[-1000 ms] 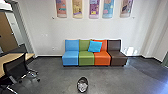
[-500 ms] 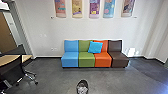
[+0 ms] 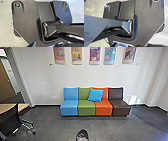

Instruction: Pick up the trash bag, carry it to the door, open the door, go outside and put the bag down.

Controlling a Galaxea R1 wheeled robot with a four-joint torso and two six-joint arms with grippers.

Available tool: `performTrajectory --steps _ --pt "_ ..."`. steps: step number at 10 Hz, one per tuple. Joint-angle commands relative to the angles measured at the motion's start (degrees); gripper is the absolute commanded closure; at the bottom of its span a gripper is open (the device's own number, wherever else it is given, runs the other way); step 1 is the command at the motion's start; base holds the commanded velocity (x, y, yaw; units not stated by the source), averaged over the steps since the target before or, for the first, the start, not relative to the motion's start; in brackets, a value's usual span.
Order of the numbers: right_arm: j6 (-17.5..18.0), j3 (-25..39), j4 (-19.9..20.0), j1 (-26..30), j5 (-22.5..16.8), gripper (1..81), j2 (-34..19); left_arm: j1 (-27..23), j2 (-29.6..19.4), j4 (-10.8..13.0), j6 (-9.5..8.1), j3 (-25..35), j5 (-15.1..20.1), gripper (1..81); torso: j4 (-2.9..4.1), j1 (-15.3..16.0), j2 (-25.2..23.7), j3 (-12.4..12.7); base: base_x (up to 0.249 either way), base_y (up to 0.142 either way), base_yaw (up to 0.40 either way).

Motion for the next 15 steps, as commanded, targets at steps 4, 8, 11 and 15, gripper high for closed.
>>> performTrajectory --steps 4,8,11,15 --pt "-0.46 0.46 0.00 1.44 -2.99 1.0 0.39 -2.38 0.63 -2.27 -0.75 0.29 3.50 1.0 0.00 0.00 0.00 0.00 0.182 0.000 0.000" --pt "-0.46 0.55 -0.09 1.53 -2.99 1.0 0.39 -2.38 0.45 -1.66 -0.58 0.03 3.58 1.0 0.00 0.00 0.00 0.00 0.180 0.000 0.000" --pt "-0.46 0.46 -0.27 1.71 -2.99 1.0 0.48 -2.38 0.27 -1.66 -0.58 0.03 3.58 1.0 0.00 0.00 0.00 0.00 0.180 0.000 0.000" --pt "-0.46 0.46 -0.27 1.79 -3.08 1.0 0.48 -2.38 0.19 -1.66 -0.58 0.03 3.58 1.0 0.00 0.00 0.00 0.00 0.180 0.000 0.000"
